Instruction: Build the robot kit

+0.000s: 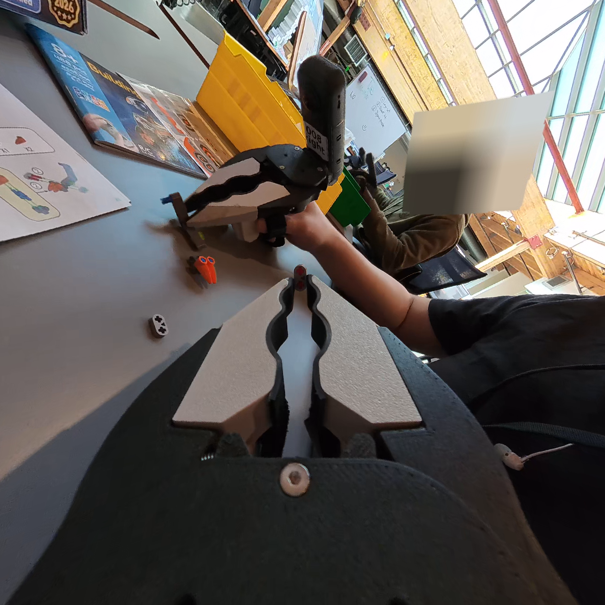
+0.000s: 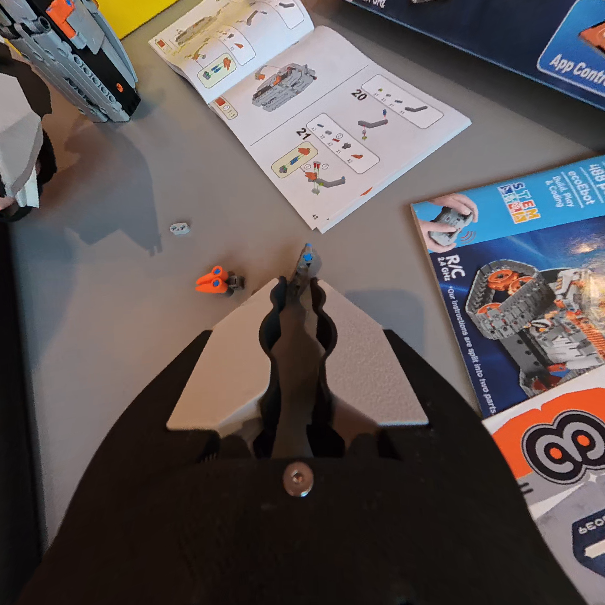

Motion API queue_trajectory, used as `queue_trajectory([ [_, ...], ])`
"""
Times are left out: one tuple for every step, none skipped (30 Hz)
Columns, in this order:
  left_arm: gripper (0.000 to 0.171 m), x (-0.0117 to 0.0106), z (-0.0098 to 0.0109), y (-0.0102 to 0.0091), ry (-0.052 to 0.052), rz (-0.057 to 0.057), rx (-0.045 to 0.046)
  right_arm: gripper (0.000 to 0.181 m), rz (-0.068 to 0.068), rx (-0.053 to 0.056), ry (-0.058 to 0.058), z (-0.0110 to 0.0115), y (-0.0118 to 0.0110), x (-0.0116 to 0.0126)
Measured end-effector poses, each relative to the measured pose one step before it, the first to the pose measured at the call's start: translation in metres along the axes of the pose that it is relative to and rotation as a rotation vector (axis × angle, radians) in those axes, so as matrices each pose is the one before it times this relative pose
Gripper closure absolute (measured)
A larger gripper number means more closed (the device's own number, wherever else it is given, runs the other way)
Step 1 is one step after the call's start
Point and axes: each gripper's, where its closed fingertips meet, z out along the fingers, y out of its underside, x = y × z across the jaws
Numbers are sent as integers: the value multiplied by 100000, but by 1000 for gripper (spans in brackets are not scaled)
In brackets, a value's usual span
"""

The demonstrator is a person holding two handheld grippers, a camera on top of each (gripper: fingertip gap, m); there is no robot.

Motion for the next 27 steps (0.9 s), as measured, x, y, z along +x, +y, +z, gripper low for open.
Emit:
queue_trajectory([
  [166,-2,-1,6,-74,136,-125,162,315,107,-581,-144,100,-97],
  [166,-33,-16,-9,-137,109,37,159,-340,657,-140,-190,29,-52],
  [166,-49,-25,-23,-187,-25,114,156,-784,1424,139,-230,-102,-21],
  [166,-41,-36,-18,-4,-271,143,155,-820,1770,483,-210,-198,88],
  [166,2,-30,-30,247,-382,229,154,-258,1510,1166,-100,-279,266],
  [166,3,-2,-16,255,-362,212,152,516,486,262,43,-221,179],
  [166,14,36,13,176,-299,-64,153,1660,-1918,69,126,40,155],
  [166,32,62,46,234,-123,-388,153,1621,-3103,270,116,166,121],
  [166,36,86,86,83,191,-545,153,1772,-2722,1546,12,142,122],
  [166,-7,78,125,-274,380,-668,154,1626,-2172,1862,-79,156,25],
  [166,-53,63,120,-492,347,-668,154,1830,-1802,2213,-110,155,45],
  [166,-84,12,58,-583,287,-321,154,2565,-2085,2128,-75,156,59],
  [166,-117,-18,-18,-601,148,89,154,3154,-1577,1400,-38,6,-38],
  [166,-99,-18,-43,-333,-132,188,154,3650,-1845,433,62,-77,-161],
  [166,-59,7,-36,85,-333,50,153,2547,-2212,-523,123,-87,-338],
  [166,-63,56,13,110,-464,-199,153,1447,-1878,1057,170,-61,-139],
  [166,-52,80,76,82,-389,-442,152,789,-2638,3293,186,140,201],
  [166,0,96,121,114,-197,-651,151,-923,-3382,2766,162,316,113],
  [166,6,98,134,-31,80,-710,152,-1545,-935,2161,66,2,29],
  [166,-28,61,110,-286,279,-575,152,-742,-1105,1300,56,9,-59],
  [166,-27,28,47,-334,266,-319,153,-1033,-2051,238,57,100,-181],
  [166,-43,-9,-3,-234,104,9,155,-2062,-2149,216,51,93,-195],
  [166,-56,-27,-53,-138,-201,259,156,-2561,-1889,1300,33,72,-14],
  [166,-67,-30,-42,12,-532,285,159,-2638,-1791,2144,33,86,139],
  [166,-68,-31,-2,22,-669,99,161,-2520,-1466,1632,12,61,99],
  [166,-107,-2,28,-225,-620,-86,163,-1961,-1229,1182,11,58,107],
  [166,-99,5,61,-385,-459,-224,165,-1057,-886,727,16,-4,96],
])
